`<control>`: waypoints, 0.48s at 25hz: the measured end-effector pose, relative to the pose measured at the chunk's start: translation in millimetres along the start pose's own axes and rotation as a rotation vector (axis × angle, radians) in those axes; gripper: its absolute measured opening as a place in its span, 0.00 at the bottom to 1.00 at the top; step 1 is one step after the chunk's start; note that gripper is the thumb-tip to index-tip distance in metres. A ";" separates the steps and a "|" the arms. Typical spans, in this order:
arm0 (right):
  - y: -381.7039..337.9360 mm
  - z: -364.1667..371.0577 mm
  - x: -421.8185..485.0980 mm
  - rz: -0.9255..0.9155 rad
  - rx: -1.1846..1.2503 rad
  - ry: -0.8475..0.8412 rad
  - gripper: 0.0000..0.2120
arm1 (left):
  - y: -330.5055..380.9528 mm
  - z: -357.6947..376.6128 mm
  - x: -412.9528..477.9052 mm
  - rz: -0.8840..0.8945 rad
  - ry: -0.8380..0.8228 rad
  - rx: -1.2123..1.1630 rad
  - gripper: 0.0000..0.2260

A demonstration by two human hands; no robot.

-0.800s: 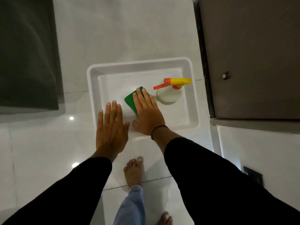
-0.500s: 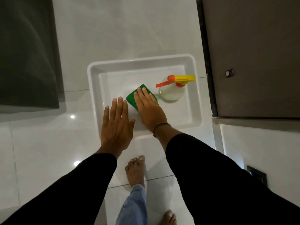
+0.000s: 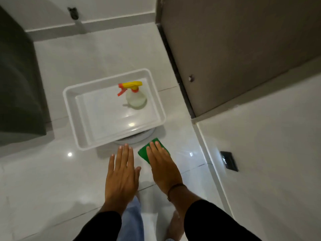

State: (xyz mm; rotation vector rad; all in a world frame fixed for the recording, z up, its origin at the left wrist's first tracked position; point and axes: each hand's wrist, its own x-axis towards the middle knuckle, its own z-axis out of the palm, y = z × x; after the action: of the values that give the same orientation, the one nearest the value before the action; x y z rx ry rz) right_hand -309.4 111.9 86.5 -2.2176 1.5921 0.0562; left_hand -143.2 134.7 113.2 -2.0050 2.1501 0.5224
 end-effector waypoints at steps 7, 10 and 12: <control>112.3 93.7 -139.6 0.198 0.074 -0.106 0.34 | 100.4 114.9 -45.6 0.113 -0.083 0.032 0.33; 157.5 145.3 -142.3 0.223 0.103 -0.088 0.34 | 117.4 177.8 -28.1 0.151 -0.121 0.050 0.33; 191.0 181.7 -132.2 0.238 0.104 -0.069 0.34 | 129.7 223.3 -4.3 0.177 -0.139 0.034 0.33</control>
State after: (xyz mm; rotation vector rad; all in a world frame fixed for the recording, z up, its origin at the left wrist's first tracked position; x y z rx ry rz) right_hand -493.8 243.4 -102.5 -1.9190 1.7714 0.1134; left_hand -298.2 223.4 -73.4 -1.7166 2.2455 0.6262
